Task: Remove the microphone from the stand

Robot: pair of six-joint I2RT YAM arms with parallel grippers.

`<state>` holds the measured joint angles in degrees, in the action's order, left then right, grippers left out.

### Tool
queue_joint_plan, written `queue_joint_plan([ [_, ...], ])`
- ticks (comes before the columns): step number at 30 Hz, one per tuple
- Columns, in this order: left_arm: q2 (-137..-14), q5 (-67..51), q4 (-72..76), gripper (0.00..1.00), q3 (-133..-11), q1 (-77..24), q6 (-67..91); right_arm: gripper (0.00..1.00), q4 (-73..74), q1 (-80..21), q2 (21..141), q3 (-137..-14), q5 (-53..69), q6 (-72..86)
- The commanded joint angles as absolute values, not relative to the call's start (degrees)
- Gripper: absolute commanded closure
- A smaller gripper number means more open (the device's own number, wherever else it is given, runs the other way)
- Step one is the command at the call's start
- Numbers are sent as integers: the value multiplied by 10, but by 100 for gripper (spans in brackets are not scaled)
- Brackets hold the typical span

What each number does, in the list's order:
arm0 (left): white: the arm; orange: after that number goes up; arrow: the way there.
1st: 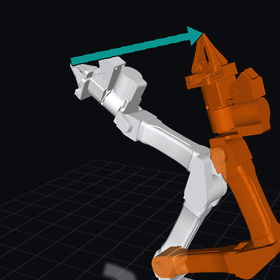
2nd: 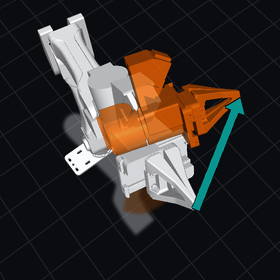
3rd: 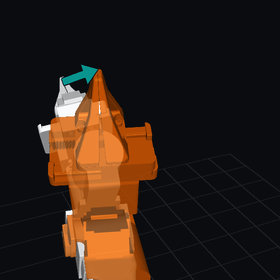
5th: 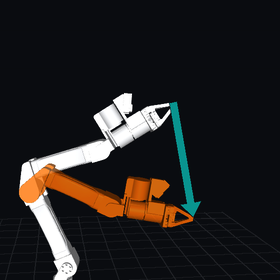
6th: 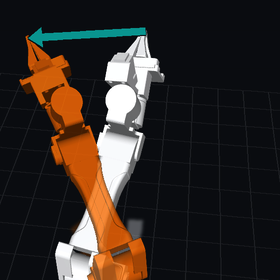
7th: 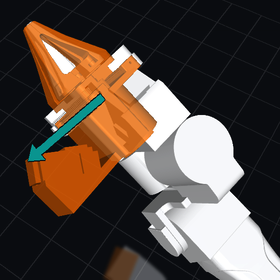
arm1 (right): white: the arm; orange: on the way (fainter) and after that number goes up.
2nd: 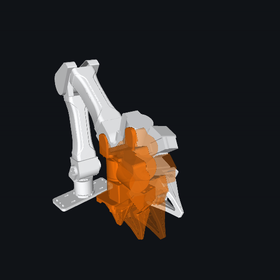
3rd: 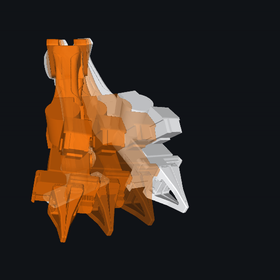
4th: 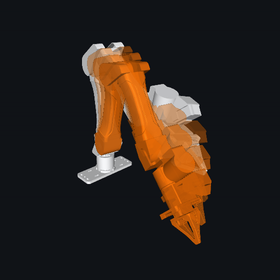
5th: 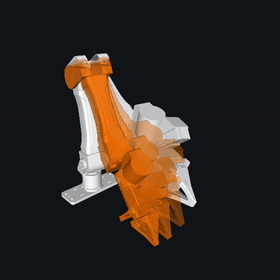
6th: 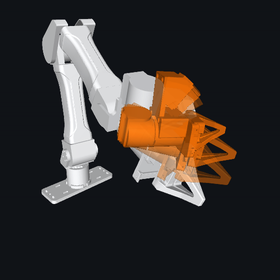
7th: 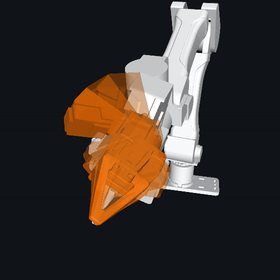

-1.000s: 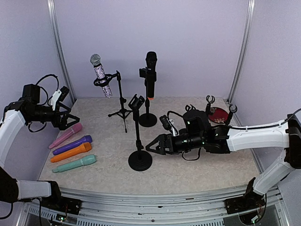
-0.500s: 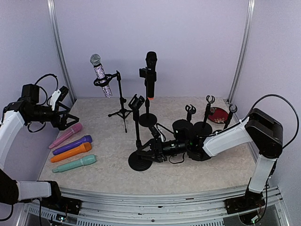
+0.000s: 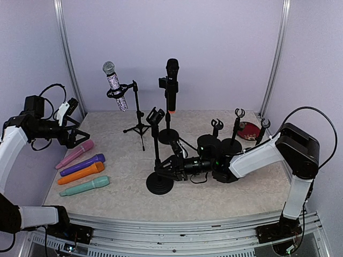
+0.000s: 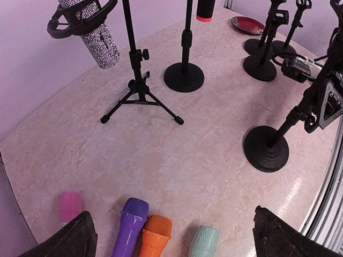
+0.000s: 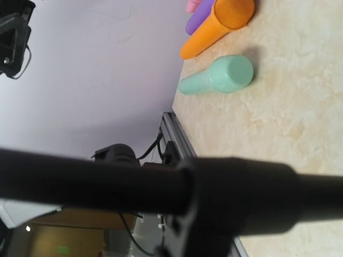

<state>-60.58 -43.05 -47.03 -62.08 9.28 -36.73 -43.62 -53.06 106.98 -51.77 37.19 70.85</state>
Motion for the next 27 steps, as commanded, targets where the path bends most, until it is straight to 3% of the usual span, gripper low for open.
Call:
queue_joint_plan([
  [1,-593,-430,-484,1,-620,92,-386,72,-444,-525,1079,-532,360,712],
  [10,-594,-440,-484,1,-613,92,-389,100,-334,-519,1041,-537,315,656],
  [19,-601,-444,-487,1,-617,90,-385,100,-114,-520,1028,-584,234,534],
  [27,-607,-445,-487,1,-619,84,-384,100,-17,-522,1053,-600,186,458],
])
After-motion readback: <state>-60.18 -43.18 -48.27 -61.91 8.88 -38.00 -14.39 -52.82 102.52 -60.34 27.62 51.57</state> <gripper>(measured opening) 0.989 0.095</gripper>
